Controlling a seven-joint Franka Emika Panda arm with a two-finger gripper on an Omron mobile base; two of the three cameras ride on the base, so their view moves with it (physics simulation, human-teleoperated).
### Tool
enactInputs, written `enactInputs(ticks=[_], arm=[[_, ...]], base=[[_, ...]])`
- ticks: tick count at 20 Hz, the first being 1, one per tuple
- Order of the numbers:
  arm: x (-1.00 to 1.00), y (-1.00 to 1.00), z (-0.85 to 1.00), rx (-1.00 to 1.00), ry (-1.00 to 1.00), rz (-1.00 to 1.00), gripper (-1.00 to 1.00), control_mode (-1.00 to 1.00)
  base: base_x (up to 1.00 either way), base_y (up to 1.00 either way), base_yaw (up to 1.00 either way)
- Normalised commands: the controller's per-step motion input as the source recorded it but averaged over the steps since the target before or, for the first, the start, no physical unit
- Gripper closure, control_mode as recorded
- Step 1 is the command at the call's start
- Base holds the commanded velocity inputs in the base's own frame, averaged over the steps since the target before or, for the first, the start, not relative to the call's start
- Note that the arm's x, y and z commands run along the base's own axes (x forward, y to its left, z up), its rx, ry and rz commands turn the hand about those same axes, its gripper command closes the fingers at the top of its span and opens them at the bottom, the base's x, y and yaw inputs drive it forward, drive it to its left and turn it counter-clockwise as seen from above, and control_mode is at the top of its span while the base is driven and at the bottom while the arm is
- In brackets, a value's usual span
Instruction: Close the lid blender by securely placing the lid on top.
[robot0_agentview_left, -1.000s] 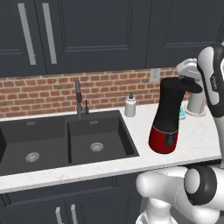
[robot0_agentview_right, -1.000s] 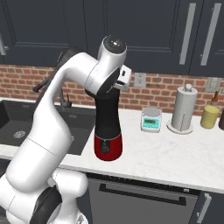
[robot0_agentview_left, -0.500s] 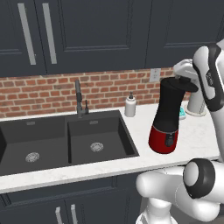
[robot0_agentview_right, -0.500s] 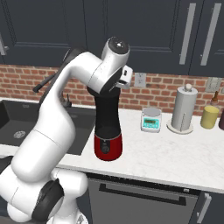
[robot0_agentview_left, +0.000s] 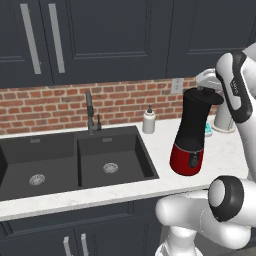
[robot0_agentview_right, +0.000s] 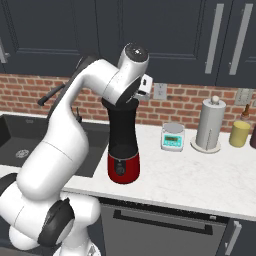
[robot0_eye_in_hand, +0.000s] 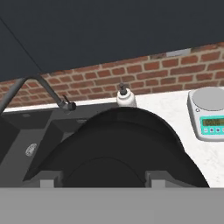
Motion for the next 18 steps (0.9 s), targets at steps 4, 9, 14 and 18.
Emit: enactInputs(ticks=[4,9,14,18], arm=[[0.21,0.0,-0.01,-0.04,-0.05,0.0,1.0,-1.0],[0.18,0.0,-0.05,-0.05,-0.03,0.0,1.0,-1.0],[0.15,0.0,-0.17,-0.05,-0.05,0.0,1.0,-1.0],[0.11,0.0,-0.2,-0.03,-0.07,0.01,1.0,-1.0]], base=[[0.0,0.0,0.0],[0.0,0.0,0.0],[0.0,0.0,0.0],[0.0,0.0,0.0]])
